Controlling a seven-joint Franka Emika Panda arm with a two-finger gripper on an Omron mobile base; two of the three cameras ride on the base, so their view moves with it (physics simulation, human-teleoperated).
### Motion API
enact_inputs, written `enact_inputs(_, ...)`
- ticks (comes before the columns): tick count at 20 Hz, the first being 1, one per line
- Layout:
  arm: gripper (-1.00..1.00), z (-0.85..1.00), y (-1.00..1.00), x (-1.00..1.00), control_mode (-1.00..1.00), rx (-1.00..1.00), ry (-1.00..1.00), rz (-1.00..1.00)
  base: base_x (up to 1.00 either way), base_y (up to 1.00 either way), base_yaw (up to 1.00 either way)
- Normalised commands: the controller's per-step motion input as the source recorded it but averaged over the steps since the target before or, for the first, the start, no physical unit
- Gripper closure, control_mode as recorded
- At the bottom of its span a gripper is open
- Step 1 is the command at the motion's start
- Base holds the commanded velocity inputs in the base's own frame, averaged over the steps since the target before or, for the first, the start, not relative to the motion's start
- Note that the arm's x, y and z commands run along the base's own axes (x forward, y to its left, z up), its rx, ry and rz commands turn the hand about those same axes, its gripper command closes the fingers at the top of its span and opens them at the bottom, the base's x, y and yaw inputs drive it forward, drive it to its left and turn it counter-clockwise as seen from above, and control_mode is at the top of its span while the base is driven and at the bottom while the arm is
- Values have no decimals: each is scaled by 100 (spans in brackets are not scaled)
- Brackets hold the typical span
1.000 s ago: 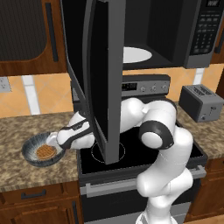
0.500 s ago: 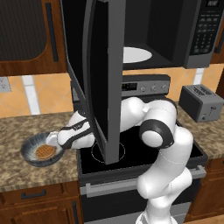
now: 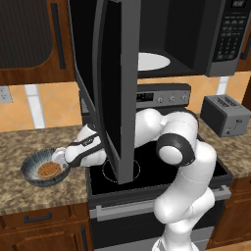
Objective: Open the microwave, place the bowl with waffle inside the microwave, then close the microwave door and turn it on.
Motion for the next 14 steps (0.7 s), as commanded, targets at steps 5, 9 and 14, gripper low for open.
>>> enact_inputs(5, 100, -3, 3, -2, -100, 0, -2, 0, 0, 0, 0)
enact_inputs(9, 100, 4, -17, -22, -100, 0, -1, -3, 0, 0, 0)
enact_inputs(14, 100, 26, -43, -8, -100, 0, 0, -16, 0, 0, 0)
